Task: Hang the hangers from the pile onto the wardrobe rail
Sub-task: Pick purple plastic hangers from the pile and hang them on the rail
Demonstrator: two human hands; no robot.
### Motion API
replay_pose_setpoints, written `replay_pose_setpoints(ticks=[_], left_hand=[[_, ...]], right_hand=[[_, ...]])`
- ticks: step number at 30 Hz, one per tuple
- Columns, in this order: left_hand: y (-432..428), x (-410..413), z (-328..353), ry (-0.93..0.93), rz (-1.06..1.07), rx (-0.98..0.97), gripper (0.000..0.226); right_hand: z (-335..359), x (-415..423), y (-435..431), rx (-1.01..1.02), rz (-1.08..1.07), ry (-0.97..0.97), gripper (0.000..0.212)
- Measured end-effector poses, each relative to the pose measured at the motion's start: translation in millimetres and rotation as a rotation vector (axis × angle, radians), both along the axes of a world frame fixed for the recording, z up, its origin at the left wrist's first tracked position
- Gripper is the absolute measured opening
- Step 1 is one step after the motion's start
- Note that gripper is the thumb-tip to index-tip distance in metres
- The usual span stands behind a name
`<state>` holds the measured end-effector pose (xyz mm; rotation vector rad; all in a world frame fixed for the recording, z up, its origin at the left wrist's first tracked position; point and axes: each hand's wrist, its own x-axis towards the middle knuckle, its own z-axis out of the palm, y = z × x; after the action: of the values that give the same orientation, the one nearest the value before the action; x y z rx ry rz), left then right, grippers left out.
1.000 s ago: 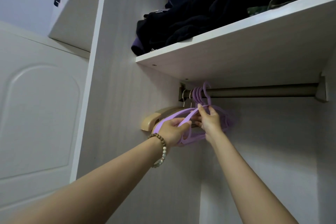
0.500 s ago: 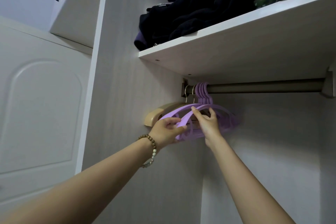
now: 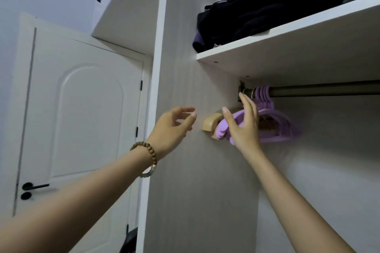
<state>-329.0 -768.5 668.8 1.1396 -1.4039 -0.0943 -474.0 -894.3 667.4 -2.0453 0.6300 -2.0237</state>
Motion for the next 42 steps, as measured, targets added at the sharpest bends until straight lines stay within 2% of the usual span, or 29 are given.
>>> replay_pose_setpoints(ticks=[4, 7, 11, 19, 25, 31, 42], left_hand=[[59, 56, -6, -0.066, 0.231, -0.104, 0.037], [117, 107, -22, -0.121, 0.396, -0.099, 0.047], [210, 185, -57, -0.208, 0.639, 0.011, 0.056], [432, 319, -155, -0.166, 1.088, 0.308, 0.061], [585, 373, -228, -0.019, 1.360, 0.517, 0.065], [695, 392, -321, 0.147, 1.562, 0.698, 0.066], [788, 405, -541, 0.644, 1.699, 1.021, 0.064]], right_hand=[[1, 57, 55, -0.094, 0.069, 0.074, 0.066], [-6, 112, 104, -0.096, 0.191, 0.187, 0.062], [-26, 204, 177, -0.099, 0.330, 0.296, 0.061], [-102, 388, 350, -0.046, 0.677, 0.507, 0.063], [-168, 488, 478, -0.043, 0.929, 0.703, 0.067], [-258, 570, 586, -0.070, 1.146, 0.889, 0.069], [-512, 667, 714, -0.040, 1.375, 1.350, 0.081]])
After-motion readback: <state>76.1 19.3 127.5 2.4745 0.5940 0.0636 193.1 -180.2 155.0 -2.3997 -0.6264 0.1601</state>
